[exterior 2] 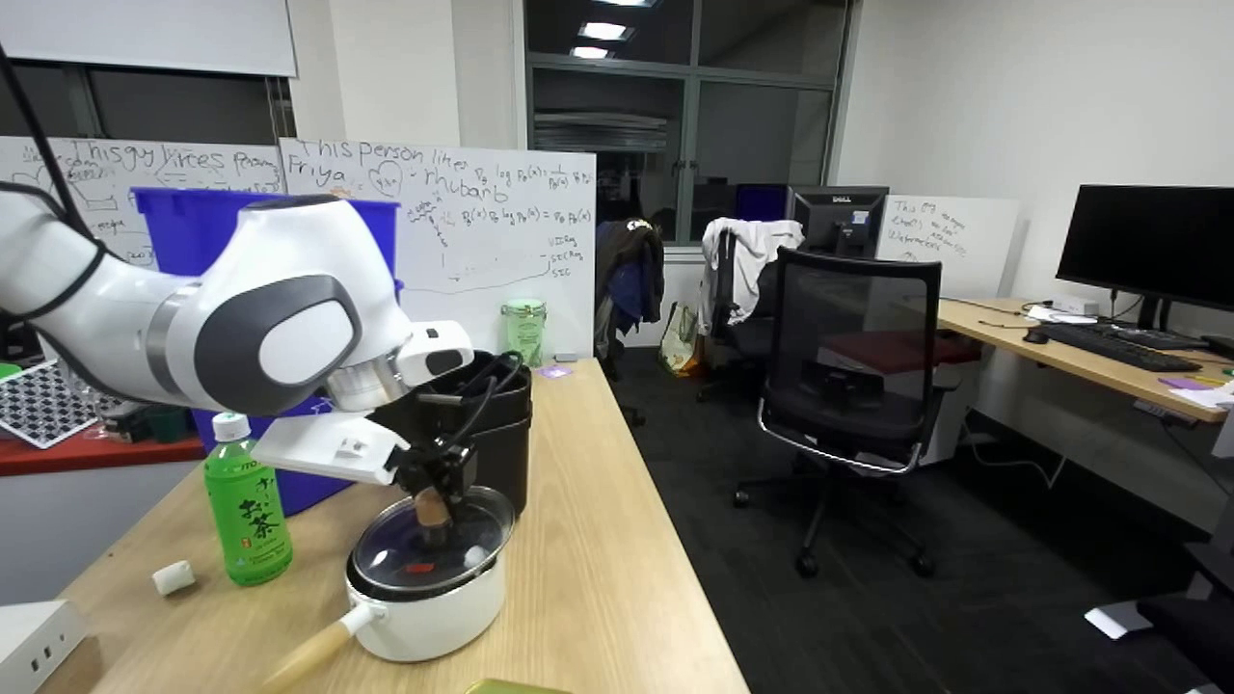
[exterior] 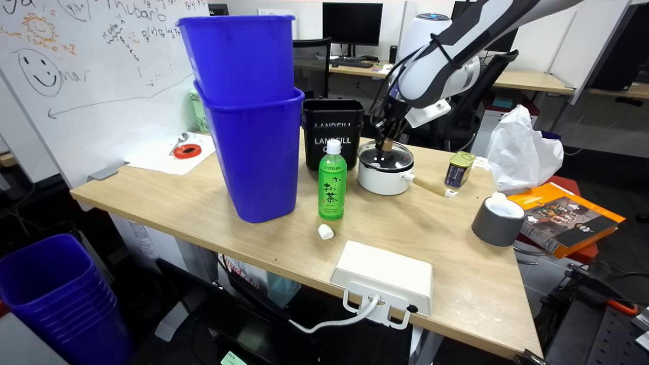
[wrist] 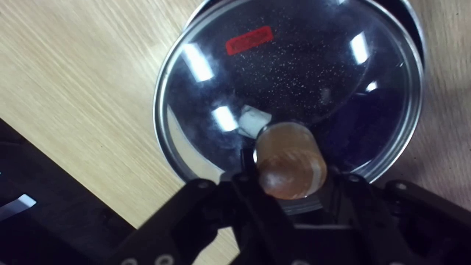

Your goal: Put the lid on the white pot.

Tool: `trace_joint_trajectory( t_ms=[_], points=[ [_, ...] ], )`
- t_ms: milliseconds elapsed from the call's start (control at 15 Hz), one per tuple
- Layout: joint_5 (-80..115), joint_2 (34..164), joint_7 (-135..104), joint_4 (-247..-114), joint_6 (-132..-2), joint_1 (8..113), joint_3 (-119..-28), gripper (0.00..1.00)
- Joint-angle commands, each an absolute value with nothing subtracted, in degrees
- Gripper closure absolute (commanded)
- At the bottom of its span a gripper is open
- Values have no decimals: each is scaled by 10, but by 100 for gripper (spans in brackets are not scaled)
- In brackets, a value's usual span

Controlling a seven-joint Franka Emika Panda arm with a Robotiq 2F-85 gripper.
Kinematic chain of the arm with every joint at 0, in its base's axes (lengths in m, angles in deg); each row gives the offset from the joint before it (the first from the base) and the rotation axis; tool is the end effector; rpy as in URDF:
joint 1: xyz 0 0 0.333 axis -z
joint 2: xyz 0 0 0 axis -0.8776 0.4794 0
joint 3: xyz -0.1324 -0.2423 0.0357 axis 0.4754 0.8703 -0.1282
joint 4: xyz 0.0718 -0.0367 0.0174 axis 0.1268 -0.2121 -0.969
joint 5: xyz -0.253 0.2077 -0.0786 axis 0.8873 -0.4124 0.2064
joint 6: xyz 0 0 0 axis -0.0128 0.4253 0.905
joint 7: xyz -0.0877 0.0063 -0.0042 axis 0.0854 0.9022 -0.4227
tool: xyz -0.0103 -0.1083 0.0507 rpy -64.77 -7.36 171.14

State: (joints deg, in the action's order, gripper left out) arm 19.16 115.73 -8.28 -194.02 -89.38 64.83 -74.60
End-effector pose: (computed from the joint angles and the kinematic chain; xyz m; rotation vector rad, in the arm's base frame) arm 0.6137 -0.0653 0.2406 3.0099 0.0309 0.4556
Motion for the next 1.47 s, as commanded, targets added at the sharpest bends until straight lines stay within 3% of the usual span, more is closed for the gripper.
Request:
trace_joint_trajectory(
  t_ms=[0, 1400],
  points=[
    [226, 1144, -94, -1956, -918, 622, -718, 84],
    [271, 1135, -134, -2004, -980, 582, -677, 84]
  ],
)
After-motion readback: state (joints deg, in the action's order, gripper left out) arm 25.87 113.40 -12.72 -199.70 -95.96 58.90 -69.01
